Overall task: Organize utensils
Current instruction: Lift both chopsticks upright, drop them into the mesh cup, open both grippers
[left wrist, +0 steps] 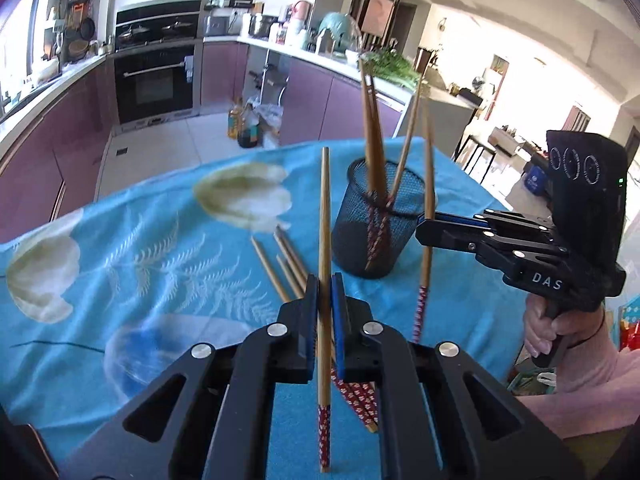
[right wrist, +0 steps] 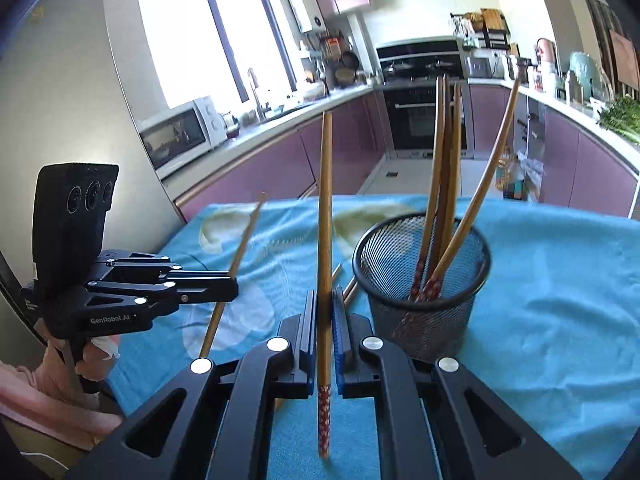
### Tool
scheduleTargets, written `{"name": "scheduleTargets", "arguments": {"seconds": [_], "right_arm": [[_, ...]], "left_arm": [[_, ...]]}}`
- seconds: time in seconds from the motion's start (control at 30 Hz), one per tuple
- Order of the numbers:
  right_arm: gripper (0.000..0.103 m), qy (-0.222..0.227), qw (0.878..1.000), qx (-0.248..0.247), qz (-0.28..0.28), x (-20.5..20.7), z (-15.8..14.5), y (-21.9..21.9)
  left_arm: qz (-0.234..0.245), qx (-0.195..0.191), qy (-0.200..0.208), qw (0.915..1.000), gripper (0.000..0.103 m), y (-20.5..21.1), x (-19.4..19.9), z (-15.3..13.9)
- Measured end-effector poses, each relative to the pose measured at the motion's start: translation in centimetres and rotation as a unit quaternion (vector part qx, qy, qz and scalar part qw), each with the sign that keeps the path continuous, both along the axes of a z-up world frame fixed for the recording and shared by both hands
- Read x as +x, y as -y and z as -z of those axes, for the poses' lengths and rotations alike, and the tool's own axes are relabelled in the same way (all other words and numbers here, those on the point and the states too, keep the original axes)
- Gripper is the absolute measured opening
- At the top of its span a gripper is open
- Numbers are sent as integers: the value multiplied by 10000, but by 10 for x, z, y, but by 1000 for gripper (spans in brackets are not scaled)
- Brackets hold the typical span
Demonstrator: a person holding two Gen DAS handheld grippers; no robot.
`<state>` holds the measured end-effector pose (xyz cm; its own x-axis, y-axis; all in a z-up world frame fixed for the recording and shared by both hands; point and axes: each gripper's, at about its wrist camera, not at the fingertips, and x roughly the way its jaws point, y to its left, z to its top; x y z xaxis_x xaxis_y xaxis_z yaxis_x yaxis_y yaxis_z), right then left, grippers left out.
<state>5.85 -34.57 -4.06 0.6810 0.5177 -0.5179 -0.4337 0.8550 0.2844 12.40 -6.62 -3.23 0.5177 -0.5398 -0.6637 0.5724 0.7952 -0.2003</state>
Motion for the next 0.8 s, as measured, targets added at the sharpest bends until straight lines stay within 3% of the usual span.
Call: {"name": "scheduleTargets", "arguments": {"seconds": [0.4, 0.8], "right_arm": [[6, 561, 9980, 264, 73, -8, -35, 27], [6, 1071, 9939, 204, 170, 1, -73, 44]], "left_arm": [[62, -596, 600, 9964, 7, -15, -15, -60], [261, -982, 1069, 9891, 7, 10, -2, -117]]}}
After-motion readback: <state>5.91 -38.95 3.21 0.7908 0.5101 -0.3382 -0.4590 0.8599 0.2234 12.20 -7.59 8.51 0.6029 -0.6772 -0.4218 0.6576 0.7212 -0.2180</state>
